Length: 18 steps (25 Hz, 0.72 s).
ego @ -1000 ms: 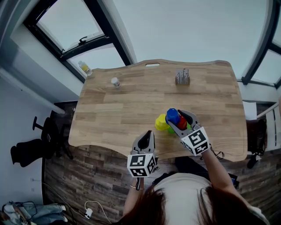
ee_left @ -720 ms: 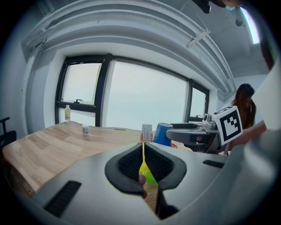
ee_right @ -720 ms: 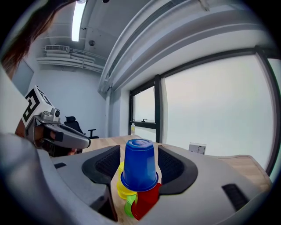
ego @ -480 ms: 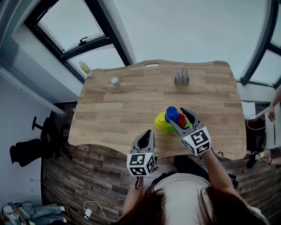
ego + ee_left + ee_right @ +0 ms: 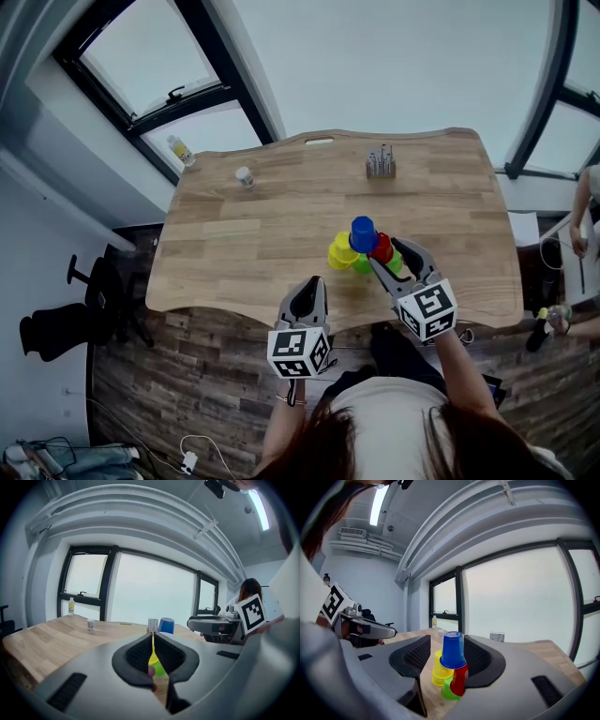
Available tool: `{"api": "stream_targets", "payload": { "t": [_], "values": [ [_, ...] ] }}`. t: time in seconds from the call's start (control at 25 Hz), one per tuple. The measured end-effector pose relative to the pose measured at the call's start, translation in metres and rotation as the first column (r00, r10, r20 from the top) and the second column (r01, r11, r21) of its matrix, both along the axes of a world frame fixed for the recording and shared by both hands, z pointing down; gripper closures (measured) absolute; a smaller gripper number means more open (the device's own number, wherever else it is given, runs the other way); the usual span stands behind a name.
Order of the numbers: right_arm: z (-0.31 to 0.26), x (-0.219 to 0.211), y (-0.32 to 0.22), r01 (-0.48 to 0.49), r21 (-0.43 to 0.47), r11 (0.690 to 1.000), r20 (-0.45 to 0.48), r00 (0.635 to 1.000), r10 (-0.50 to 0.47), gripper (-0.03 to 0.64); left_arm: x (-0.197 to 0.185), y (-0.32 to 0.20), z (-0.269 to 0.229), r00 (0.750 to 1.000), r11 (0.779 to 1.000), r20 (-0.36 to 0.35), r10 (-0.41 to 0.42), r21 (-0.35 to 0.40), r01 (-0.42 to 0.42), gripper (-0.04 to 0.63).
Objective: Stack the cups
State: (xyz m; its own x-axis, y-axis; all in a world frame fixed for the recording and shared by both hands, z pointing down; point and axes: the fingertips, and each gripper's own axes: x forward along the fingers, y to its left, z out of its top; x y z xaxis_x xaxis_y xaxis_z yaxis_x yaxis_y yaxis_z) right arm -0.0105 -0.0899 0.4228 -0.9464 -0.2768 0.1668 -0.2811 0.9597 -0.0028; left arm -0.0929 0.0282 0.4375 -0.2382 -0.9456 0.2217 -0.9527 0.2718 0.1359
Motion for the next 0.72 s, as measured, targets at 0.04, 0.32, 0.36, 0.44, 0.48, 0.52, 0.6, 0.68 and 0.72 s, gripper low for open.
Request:
{"api": "stream_targets", "payload": {
  "t": [0.04,0.32,0.36,0.44,0.48,0.52,0.6,0.68,0.72],
  "values": [
    [0.000,0.004,0.003,-0.008,-0.001,1.000,0.000,1.000,0.008,0.375,0.002,0.003,-0.002,1.000,1.000,0.003,0.004,0.003,-0.004,0.566],
    [-0.012,0.029,0.026,-0.063,0.000,0.998,0.014,0.998,0.063,0.454,0.019,0.028,-0.017,0.999,0.999,0.025,0.046,0.019,-0.047,0.566],
    [-0.014,0.033,0.031,-0.069,0.002,0.998,0.015,0.997,0.069,0.469,0.021,0.032,-0.021,0.998,0.998,0.026,0.049,0.024,-0.049,0.566],
    [-0.016,0.040,0.041,-0.077,0.003,0.997,0.014,0.997,0.077,0.491,0.025,0.040,-0.028,0.998,0.998,0.029,0.052,0.039,-0.053,0.566],
    [-0.016,0.044,0.046,-0.080,-0.002,0.997,0.014,0.997,0.080,0.500,0.027,0.043,-0.030,0.998,0.997,0.032,0.054,0.048,-0.055,0.566],
    [-0.017,0.048,0.050,-0.085,-0.012,0.996,0.017,0.996,0.085,0.504,0.030,0.045,-0.032,0.998,0.997,0.036,0.055,0.056,-0.057,0.566],
    [-0.019,0.057,0.057,-0.098,-0.028,0.995,0.027,0.995,0.099,0.517,0.036,0.049,-0.035,0.997,0.996,0.044,0.056,0.070,-0.059,0.568],
    [-0.024,0.064,0.067,-0.105,-0.024,0.994,0.031,0.994,0.106,0.543,0.042,0.055,-0.038,0.997,0.995,0.050,0.057,0.081,-0.061,0.571],
    [-0.026,0.067,0.071,-0.106,-0.019,0.994,0.032,0.994,0.106,0.550,0.045,0.058,-0.040,0.997,0.994,0.053,0.059,0.084,-0.063,0.572]
  ]
}}
